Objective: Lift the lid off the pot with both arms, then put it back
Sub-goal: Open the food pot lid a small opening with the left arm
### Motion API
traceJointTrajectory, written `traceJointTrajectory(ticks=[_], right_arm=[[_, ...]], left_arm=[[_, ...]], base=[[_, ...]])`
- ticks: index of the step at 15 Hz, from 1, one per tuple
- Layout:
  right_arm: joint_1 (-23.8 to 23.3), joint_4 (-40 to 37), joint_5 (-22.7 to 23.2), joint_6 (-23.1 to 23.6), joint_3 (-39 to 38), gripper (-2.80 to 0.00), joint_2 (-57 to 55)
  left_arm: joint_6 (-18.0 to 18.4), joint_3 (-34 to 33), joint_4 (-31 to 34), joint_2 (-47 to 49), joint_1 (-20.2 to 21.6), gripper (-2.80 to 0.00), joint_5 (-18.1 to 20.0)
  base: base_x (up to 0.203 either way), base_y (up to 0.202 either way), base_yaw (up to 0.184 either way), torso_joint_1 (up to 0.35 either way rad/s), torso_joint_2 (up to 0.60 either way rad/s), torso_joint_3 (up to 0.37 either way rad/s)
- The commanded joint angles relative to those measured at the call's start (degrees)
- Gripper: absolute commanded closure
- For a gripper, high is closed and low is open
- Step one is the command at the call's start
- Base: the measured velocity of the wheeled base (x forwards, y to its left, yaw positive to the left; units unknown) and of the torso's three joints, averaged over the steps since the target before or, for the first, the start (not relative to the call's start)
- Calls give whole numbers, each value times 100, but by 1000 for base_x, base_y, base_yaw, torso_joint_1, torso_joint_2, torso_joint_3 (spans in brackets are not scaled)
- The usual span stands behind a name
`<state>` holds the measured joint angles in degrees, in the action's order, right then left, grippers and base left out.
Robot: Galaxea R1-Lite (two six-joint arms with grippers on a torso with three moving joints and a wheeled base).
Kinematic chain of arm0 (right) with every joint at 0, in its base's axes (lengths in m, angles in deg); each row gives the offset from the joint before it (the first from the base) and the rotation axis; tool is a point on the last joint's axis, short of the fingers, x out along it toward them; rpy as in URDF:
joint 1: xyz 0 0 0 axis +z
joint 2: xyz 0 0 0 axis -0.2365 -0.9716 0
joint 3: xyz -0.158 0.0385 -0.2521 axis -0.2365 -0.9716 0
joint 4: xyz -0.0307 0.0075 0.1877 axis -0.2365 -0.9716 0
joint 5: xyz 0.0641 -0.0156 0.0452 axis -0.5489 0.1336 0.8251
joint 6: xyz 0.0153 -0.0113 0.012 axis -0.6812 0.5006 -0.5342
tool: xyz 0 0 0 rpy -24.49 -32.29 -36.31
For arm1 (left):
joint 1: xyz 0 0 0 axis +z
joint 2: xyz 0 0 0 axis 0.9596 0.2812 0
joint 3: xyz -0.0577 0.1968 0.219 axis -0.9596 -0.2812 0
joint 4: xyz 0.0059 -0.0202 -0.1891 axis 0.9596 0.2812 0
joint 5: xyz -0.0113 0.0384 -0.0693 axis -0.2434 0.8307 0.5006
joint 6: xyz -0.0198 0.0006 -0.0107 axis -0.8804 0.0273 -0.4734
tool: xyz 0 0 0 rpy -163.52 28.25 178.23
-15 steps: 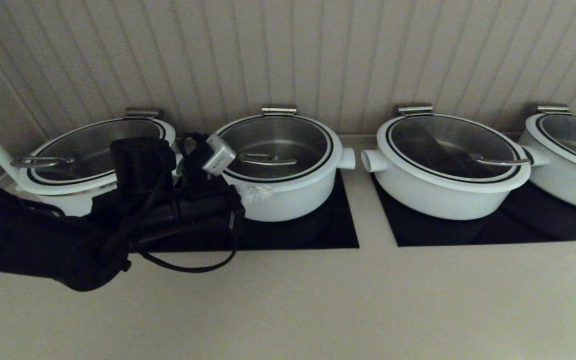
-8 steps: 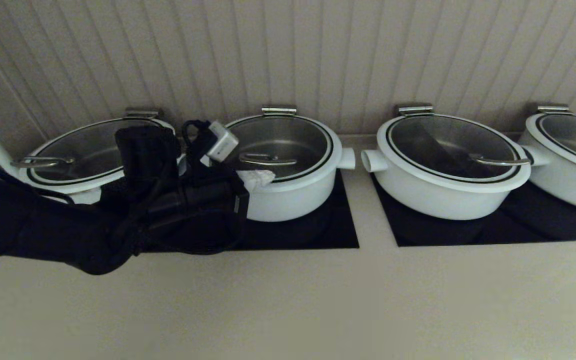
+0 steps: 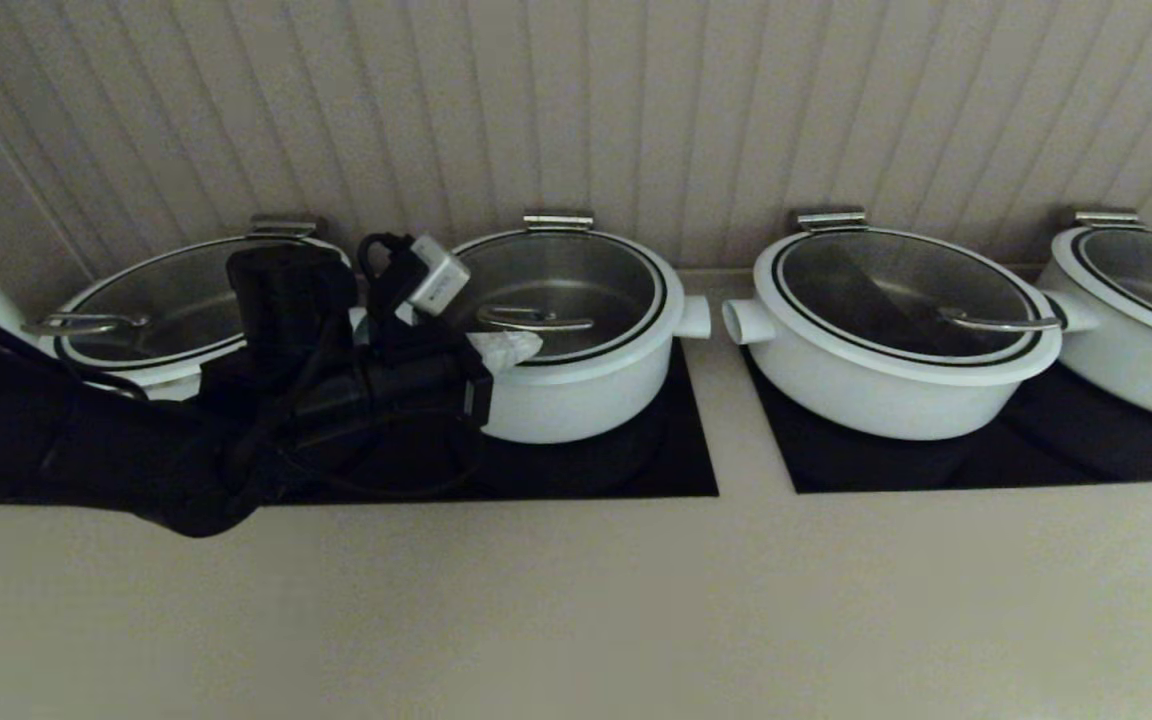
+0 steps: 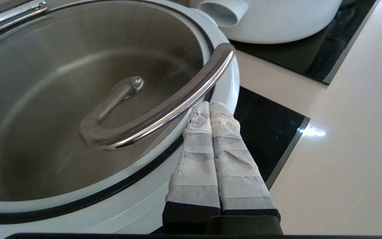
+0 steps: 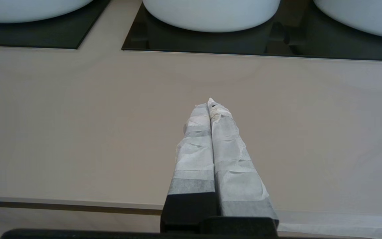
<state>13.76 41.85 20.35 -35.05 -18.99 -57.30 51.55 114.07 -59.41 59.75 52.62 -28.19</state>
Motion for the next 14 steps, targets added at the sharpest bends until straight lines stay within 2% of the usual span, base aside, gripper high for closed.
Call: traceJointTrajectory(ticks=[1,5,11,14], right_arm=[[1,1,12,10,0,0,2],[1,-25,30,117,0,0,2],[1,-25,39,143,0,0,2],[1,-25,79,337,0,0,2]], left_arm=[[37,-2,-28,70,22,0,17],[242,304,-28,290,39,0,17],[245,591,-20,416,145,0,-54],[250,686,-18,387,221,0,-48]], base=[[0,0,0,0,0,0],[0,0,0,0,0,0],[0,0,0,0,0,0],[0,0,0,0,0,0]])
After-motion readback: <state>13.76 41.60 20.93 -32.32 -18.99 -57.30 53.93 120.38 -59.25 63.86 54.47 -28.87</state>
